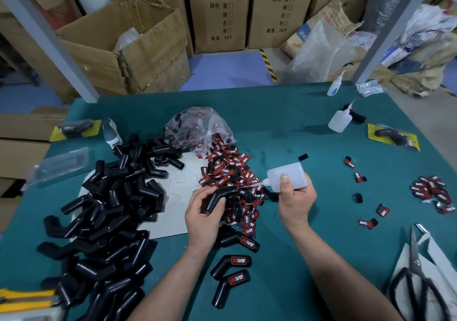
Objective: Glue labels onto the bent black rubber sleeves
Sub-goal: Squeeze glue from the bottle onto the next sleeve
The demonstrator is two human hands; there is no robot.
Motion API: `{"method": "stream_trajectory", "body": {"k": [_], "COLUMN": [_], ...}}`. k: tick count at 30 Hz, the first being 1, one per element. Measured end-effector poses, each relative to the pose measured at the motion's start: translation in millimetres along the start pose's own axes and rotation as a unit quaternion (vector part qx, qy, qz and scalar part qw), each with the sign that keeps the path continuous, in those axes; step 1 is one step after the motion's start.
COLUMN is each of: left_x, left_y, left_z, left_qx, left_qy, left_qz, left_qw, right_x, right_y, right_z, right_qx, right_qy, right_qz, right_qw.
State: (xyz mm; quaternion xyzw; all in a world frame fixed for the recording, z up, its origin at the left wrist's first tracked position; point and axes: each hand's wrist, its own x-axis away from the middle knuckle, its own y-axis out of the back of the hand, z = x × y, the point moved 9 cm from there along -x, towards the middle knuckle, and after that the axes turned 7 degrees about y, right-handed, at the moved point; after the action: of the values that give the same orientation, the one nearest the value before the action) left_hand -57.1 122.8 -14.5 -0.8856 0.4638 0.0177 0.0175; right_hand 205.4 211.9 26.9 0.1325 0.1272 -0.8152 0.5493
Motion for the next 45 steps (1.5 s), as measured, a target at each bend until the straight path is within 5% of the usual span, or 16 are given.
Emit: {"method": "stream_trajectory", "body": {"k": [45], "left_x": [-2.5], "left_y": [0.2], "left_z": [0.9], "left_qx": [0.008], "left_qy": [-0.015], "left_qz": [0.014], "left_qw": [1.0], "right_x": [2.2], "right_y": [-1.8], "right_z": [-0.6], "right_qx": [-0.002], "right_qy": [-0.006], "right_qz": [0.004], "right_qw": [1.0]}}
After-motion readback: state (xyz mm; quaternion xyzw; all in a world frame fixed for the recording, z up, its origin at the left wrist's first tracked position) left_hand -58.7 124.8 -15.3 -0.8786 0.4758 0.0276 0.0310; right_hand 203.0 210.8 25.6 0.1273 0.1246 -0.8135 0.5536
